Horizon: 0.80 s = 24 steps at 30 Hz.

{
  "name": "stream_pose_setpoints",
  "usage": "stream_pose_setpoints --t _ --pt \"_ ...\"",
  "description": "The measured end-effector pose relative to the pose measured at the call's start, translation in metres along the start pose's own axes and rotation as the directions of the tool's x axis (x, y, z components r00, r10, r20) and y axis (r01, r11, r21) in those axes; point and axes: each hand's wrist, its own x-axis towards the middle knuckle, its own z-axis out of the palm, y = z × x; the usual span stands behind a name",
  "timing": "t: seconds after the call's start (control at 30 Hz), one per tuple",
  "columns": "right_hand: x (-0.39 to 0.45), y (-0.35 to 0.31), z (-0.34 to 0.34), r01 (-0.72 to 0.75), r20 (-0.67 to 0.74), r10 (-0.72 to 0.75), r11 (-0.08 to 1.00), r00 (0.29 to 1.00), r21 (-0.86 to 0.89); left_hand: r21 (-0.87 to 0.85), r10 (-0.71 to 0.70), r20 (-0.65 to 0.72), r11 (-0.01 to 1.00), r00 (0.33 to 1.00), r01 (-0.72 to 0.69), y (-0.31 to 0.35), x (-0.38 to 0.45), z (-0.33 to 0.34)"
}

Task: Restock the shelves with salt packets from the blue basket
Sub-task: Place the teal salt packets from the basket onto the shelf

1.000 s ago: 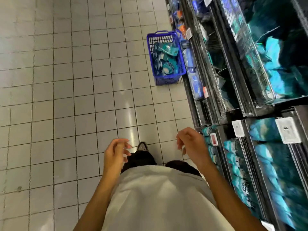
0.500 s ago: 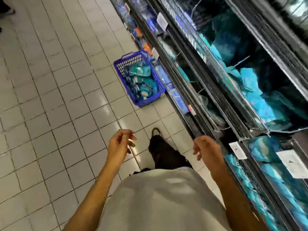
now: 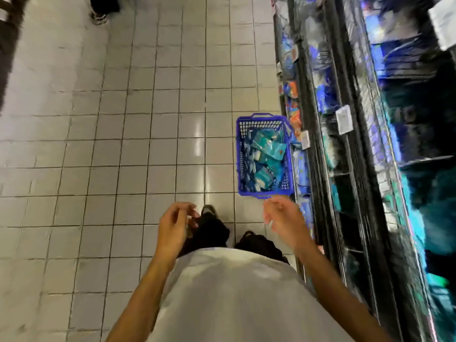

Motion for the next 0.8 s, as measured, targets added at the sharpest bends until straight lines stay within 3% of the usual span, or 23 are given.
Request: stream_pose_setpoints --t 0.13,0.33,0.43,0.63,0.8 --pt "0.058 -0.033 0.037 -0.021 0.076 0.026 0.997 0.997 -0.076 -0.013 -0.067 -0.028 0.998 0.997 0.066 0.01 0.053 0.0" --pt "0.16 -0.03 0.053 -0.142 -0.076 0.133 0.982 0.988 -0.127 0.144 -0.11 0.163 0.986 0.98 0.086 0.041 0.165 0.033" --pt "0.214 0.003 0.04 -0.228 -0.183 0.202 0.965 0.962 -0.133 0.242 -0.155 0.267 0.966 0.951 0.09 0.05 0.223 0.07" --pt "0.349 0.097 0.026 -0.402 -0.28 0.408 0.912 0.869 0.083 0.408 -0.193 0.431 0.913 0.881 0.0 0.016 0.353 0.194" --pt "0.466 0.195 0.023 -0.534 -0.301 0.505 0.845 0.808 -0.015 0.521 -0.178 0.452 0.848 0.874 -0.097 -0.046 0.472 0.313"
